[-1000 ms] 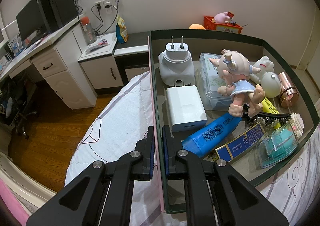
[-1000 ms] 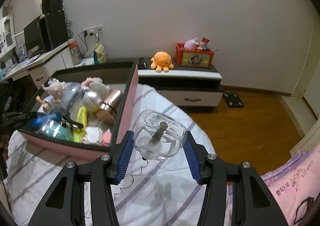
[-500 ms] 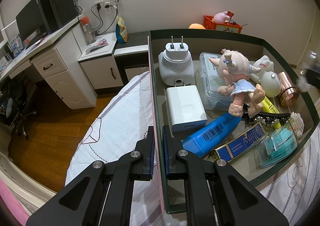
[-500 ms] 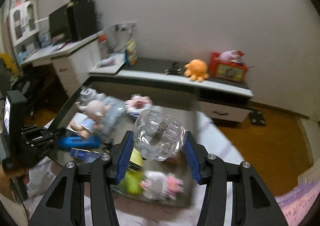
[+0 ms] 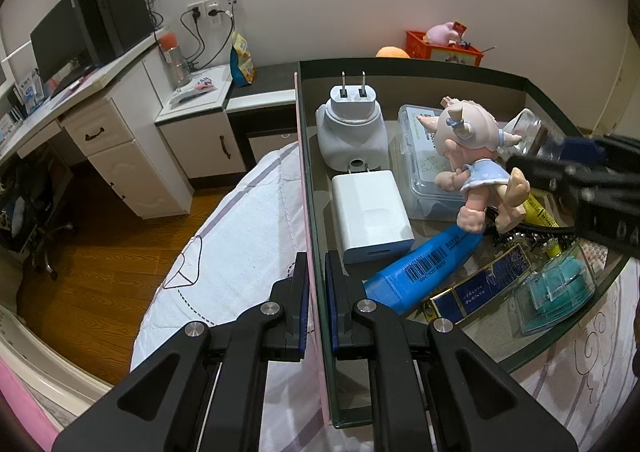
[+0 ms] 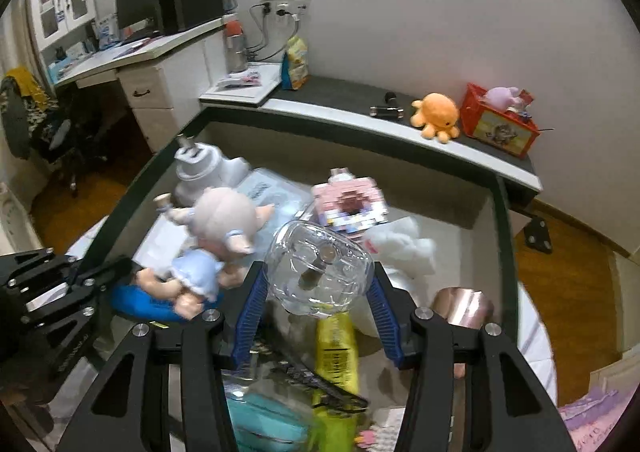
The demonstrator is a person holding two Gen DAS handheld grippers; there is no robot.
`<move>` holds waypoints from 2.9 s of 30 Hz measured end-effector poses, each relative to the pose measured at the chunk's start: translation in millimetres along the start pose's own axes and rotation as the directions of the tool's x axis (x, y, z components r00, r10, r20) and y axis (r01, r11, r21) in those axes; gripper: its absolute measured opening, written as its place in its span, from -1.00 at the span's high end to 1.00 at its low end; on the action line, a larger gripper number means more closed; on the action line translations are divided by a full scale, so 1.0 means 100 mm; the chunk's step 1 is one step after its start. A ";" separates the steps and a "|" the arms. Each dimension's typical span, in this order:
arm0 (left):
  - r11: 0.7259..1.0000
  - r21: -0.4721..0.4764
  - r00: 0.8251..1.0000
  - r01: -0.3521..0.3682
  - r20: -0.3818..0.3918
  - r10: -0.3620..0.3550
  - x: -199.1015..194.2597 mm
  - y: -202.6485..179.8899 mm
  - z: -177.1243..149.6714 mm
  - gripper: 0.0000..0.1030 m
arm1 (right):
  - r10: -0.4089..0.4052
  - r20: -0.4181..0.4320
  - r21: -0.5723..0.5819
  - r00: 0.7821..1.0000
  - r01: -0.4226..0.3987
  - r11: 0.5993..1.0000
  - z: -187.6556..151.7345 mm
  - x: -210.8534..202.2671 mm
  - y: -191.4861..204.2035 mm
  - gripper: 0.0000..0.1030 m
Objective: Organize rigid objects
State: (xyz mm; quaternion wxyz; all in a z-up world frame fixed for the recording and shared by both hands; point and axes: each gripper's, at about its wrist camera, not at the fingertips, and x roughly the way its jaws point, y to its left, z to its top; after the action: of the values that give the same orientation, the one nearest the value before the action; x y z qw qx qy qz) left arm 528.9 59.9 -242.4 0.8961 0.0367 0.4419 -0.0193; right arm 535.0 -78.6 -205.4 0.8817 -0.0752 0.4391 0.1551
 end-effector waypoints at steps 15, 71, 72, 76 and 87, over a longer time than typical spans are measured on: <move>1.000 -0.005 1.000 -0.002 0.004 0.002 -0.03 0.03 -0.02 0.86 | 0.059 0.022 -0.045 0.998 -0.058 0.997 -0.12 -0.12 0.29 -0.50; 0.996 0.037 0.977 -0.085 0.199 0.076 -0.93 -0.61 0.37 -0.99 | -0.097 0.145 0.075 0.985 0.087 0.993 -0.35 -0.89 -0.38 -1.00; 0.996 0.034 0.976 -0.082 0.203 0.074 -0.95 -0.61 0.36 -0.99 | -0.095 0.147 0.074 0.984 0.085 0.994 -0.36 -0.92 -0.38 -1.00; 0.998 0.021 0.977 -0.064 0.206 0.058 -1.03 -0.61 0.31 -0.99 | -0.096 0.153 0.074 0.983 0.085 0.994 -0.38 -1.00 -0.37 -1.00; 0.999 0.023 0.965 -0.050 0.257 0.042 -1.44 -0.66 0.13 -1.00 | -0.094 0.205 0.083 0.974 0.078 0.993 -0.49 -1.40 -0.33 -1.00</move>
State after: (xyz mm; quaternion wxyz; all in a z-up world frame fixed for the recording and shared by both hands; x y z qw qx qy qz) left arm 447.0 -6.3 -123.1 0.9453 0.0571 0.3210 -0.0097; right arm 430.0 -151.4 -123.7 0.9309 -0.0446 0.3462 0.1073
